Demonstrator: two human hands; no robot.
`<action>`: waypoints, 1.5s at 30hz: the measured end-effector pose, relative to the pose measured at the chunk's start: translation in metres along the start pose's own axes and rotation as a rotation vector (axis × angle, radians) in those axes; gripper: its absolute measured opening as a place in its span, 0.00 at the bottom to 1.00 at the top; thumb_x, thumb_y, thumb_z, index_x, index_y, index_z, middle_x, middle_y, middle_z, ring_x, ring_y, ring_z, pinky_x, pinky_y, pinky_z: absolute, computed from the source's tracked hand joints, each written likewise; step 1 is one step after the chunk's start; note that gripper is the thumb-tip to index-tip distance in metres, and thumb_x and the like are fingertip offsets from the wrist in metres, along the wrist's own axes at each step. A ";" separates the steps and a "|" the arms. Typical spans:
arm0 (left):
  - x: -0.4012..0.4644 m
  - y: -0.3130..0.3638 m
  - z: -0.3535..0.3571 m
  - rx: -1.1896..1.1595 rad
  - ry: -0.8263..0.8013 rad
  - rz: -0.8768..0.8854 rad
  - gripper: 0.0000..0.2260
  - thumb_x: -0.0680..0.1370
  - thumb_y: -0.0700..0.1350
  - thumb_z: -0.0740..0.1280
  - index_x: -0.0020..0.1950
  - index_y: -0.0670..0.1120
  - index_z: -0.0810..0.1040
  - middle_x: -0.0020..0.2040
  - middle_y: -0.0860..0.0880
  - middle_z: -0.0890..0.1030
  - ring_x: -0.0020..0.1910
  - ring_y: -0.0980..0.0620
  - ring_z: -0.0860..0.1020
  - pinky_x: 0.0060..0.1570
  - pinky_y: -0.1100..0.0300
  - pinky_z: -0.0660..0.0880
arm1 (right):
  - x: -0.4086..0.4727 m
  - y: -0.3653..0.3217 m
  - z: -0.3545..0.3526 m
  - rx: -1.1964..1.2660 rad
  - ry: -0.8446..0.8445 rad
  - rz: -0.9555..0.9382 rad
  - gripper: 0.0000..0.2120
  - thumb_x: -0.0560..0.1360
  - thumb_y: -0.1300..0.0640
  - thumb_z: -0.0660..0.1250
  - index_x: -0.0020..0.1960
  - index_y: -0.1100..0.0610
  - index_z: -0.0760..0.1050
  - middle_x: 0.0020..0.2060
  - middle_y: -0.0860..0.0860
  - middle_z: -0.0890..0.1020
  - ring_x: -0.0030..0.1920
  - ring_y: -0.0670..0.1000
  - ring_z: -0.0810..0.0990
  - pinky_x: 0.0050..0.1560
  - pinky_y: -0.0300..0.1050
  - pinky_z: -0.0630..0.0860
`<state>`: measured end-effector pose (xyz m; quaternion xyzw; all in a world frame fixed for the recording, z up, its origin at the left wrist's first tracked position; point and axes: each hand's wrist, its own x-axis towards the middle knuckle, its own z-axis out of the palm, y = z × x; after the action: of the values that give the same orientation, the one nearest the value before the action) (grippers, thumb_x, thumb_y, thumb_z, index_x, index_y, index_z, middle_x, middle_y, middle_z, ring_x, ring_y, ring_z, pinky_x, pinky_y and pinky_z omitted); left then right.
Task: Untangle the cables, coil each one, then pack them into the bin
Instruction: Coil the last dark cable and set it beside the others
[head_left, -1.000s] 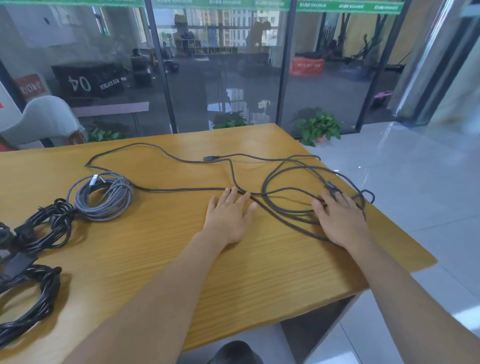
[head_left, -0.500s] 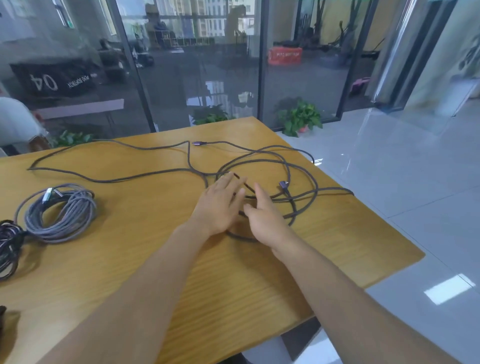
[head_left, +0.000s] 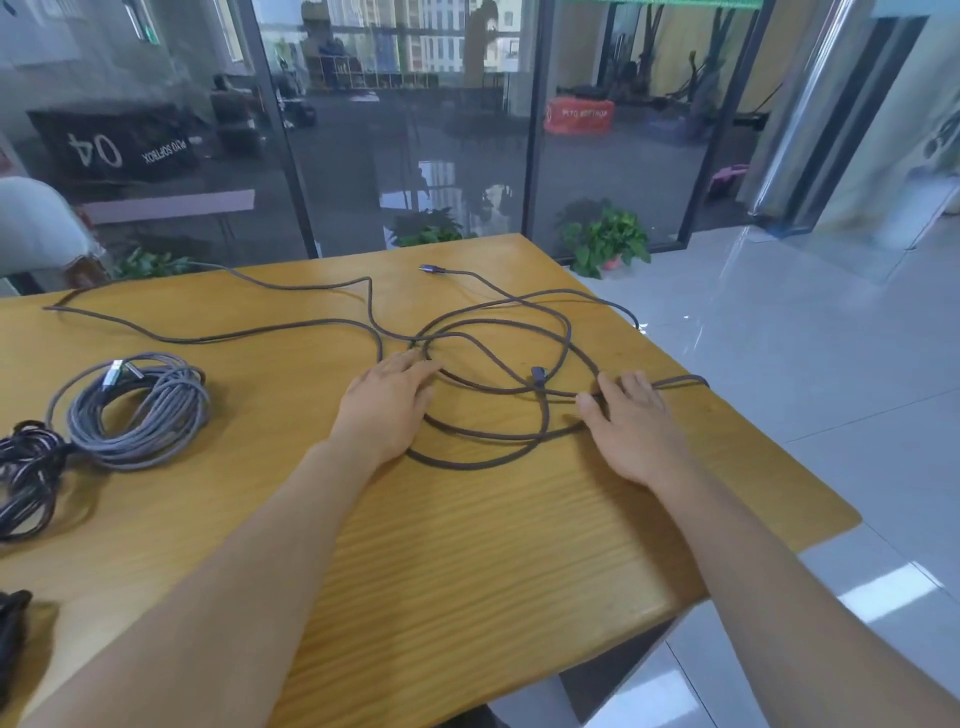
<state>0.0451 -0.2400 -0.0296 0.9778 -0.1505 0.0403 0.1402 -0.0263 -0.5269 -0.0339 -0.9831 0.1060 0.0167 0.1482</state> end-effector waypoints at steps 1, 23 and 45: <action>-0.002 0.001 -0.001 -0.002 0.040 -0.015 0.20 0.87 0.51 0.56 0.81 0.57 0.65 0.82 0.49 0.63 0.81 0.46 0.59 0.78 0.46 0.57 | -0.005 -0.005 0.003 0.010 0.009 -0.036 0.33 0.86 0.38 0.43 0.85 0.54 0.48 0.85 0.55 0.48 0.84 0.53 0.43 0.83 0.53 0.43; -0.054 -0.004 -0.011 -0.079 0.161 0.037 0.16 0.83 0.46 0.68 0.71 0.52 0.77 0.72 0.54 0.74 0.73 0.51 0.68 0.64 0.52 0.75 | -0.020 -0.046 0.020 0.182 0.242 -0.366 0.10 0.83 0.53 0.67 0.62 0.47 0.83 0.54 0.44 0.80 0.59 0.49 0.76 0.55 0.41 0.68; -0.087 -0.055 -0.010 -0.186 0.188 0.117 0.05 0.82 0.46 0.69 0.57 0.52 0.82 0.50 0.58 0.78 0.54 0.53 0.72 0.60 0.53 0.71 | 0.019 -0.112 0.043 0.292 0.121 -0.687 0.14 0.81 0.44 0.68 0.65 0.45 0.81 0.55 0.39 0.76 0.61 0.43 0.72 0.64 0.43 0.69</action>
<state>-0.0214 -0.1620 -0.0452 0.9421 -0.1964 0.1255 0.2410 0.0159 -0.4138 -0.0443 -0.9291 -0.2201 -0.1076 0.2771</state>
